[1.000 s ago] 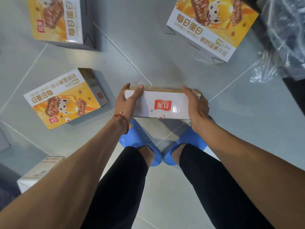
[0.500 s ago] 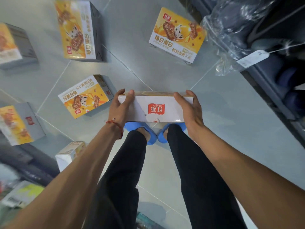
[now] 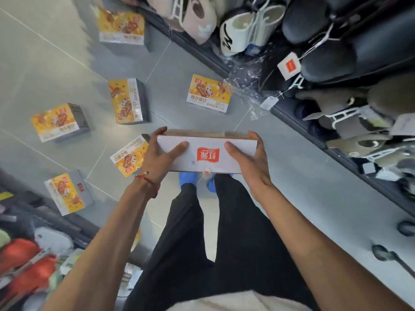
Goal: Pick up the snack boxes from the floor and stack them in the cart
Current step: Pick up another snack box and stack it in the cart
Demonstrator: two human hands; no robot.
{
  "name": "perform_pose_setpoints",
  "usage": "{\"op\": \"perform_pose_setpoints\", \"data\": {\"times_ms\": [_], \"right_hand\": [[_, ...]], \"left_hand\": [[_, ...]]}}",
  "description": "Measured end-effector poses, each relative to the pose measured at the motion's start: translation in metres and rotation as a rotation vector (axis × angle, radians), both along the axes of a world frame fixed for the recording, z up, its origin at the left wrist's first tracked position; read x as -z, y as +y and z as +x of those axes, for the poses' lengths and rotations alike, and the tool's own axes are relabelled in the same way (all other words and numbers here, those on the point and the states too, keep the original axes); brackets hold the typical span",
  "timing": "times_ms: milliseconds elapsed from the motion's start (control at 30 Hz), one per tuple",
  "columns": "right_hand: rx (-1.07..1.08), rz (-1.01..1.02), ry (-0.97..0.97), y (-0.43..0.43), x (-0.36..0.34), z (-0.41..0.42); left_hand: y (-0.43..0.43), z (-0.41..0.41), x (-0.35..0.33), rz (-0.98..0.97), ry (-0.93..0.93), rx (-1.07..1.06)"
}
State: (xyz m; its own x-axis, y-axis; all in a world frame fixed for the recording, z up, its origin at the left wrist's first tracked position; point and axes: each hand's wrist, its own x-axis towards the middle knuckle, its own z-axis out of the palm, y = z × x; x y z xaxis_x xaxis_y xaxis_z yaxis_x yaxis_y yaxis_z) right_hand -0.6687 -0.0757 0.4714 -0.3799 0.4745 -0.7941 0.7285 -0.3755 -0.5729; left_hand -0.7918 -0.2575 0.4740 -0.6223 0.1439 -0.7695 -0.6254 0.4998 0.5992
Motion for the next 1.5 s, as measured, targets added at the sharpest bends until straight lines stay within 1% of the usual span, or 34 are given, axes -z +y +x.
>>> {"op": "perform_pose_setpoints", "data": {"times_ms": [133, 333, 567, 800, 933, 1067, 1367, 1500], "right_hand": [[0.075, 0.057, 0.034, -0.012, -0.052, 0.008], [0.266, 0.123, 0.069, -0.045, -0.104, 0.026], [0.464, 0.189, 0.076, -0.070, -0.138, 0.065], [0.646, 0.244, 0.113, -0.081, -0.159, 0.131], [0.753, 0.281, 0.134, -0.082, -0.165, 0.183], [0.874, 0.325, 0.127, -0.080, -0.170, 0.250], [1.117, 0.387, 0.186, -0.076, -0.186, 0.430], [1.209, 0.433, 0.136, -0.072, -0.190, 0.496]], "left_hand": [[-0.001, 0.000, -0.049, 0.051, 0.064, 0.101], [-0.009, -0.004, -0.105, 0.092, 0.166, 0.278], [-0.001, 0.006, -0.150, 0.063, 0.248, 0.505], [0.022, 0.053, -0.173, 0.006, 0.376, 0.722], [0.043, 0.102, -0.186, 0.004, 0.448, 0.837], [0.069, 0.171, -0.197, 0.045, 0.474, 0.926], [0.122, 0.352, -0.202, 0.181, 0.474, 1.153], [0.149, 0.419, -0.206, 0.236, 0.493, 1.264]]}}
